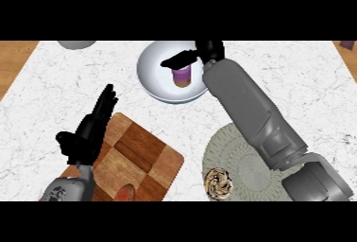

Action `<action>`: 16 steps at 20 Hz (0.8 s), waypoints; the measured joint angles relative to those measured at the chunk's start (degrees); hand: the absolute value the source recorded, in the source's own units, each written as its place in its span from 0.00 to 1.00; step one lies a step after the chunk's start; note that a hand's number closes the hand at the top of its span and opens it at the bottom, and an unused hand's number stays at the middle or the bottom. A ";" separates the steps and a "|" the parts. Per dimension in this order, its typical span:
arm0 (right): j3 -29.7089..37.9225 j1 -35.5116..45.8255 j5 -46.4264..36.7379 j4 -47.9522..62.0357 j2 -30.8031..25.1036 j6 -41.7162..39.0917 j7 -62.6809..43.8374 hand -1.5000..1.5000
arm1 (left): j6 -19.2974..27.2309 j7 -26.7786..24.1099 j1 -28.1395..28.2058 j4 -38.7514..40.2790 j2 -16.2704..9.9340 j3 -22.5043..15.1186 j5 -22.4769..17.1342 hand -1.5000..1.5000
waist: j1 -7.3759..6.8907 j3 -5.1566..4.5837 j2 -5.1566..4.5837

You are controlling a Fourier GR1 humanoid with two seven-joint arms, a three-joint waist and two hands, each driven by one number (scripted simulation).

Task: Pick the can from the placemat and place it in the bowl

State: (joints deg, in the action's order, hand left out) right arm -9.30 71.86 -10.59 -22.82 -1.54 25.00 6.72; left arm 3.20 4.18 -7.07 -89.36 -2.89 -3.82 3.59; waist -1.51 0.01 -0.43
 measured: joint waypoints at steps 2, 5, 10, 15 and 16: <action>1.79 -0.30 1.55 -1.35 -0.38 -0.91 -0.13 0.00 | -0.25 0.26 -0.64 0.42 -0.37 0.85 -0.53 0.50 | 0.41 0.00 0.13; 4.41 -1.88 3.99 -3.60 -1.90 -3.32 0.49 0.00 | -0.31 0.85 -0.96 0.18 -0.66 1.44 -0.78 0.50 | 0.83 0.00 0.28; 7.81 -4.99 7.74 -7.48 -4.38 -8.91 0.41 0.00 | 0.25 0.90 -2.04 1.40 -0.32 1.68 -0.24 0.50 | 1.29 0.00 0.41; 9.28 -11.03 10.67 -13.48 -7.31 -16.42 1.53 0.00 | 0.81 0.17 -1.39 1.76 0.15 1.40 0.18 0.50 | 1.66 0.00 0.54; 9.31 -12.25 11.00 -14.96 -7.49 -17.47 1.50 0.00 | 0.80 0.28 -1.26 1.72 0.18 1.38 0.22 0.50 | 1.66 0.01 0.53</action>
State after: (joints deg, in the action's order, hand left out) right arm 0.01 59.61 0.42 -37.77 -9.03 7.53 8.23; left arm 4.00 4.46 -8.33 -87.64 -2.72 -2.44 3.82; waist 0.15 0.01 0.10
